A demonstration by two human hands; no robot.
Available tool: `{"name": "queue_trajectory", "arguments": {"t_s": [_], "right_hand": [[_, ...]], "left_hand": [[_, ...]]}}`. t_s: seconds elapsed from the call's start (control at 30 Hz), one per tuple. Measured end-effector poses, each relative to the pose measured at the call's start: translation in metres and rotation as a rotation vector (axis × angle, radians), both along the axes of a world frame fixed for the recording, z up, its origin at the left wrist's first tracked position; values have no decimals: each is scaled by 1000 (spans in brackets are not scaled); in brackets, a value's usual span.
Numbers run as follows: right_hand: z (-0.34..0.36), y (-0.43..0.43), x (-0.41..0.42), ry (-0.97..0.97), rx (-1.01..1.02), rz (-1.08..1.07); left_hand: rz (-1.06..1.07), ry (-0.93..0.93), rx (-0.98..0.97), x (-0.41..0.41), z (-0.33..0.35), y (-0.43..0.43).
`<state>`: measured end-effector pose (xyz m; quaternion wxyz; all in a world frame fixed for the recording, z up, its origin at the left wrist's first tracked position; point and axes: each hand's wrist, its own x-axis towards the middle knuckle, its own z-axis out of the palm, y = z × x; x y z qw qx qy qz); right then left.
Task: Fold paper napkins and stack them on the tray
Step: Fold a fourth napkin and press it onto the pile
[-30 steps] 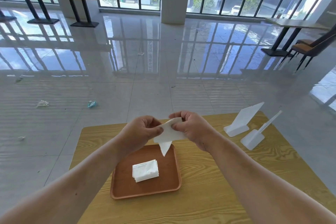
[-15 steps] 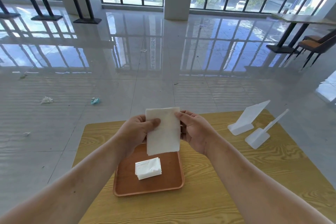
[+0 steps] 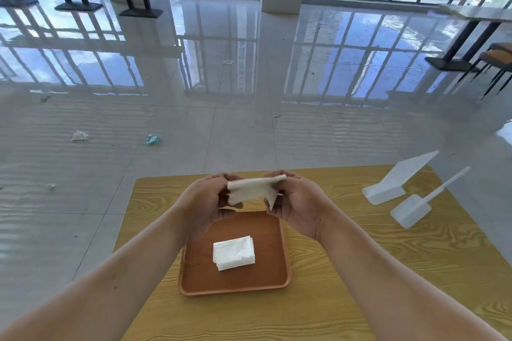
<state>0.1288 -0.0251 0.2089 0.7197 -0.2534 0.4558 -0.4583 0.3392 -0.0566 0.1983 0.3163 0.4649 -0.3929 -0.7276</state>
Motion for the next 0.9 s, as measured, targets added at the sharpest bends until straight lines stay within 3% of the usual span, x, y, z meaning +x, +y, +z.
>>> {"name": "queue_trajectory", "arguments": {"t_s": [0.1,0.23,0.4,0.5,0.6,0.73,0.9], "right_hand": [[-13,-9,0,-11,20,45],[-45,-20,8,255,8,66],[-105,-25,21,471,169,58],[-148,-16,29,603,231,67],[-185,-8,35,853,186,155],[-211,-6,40,1147,85,288],[-229,-9,42,1367,55,368]], "left_hand": [[1,16,26,6,-11,-8],[33,-202,-125,11,-34,-16],[96,-410,-68,22,-90,-12],[34,-567,-46,30,-135,-2],[-39,-730,-79,35,-174,5],[-131,-924,-146,36,-205,7],[-258,-1087,-221,31,-223,7]]}}
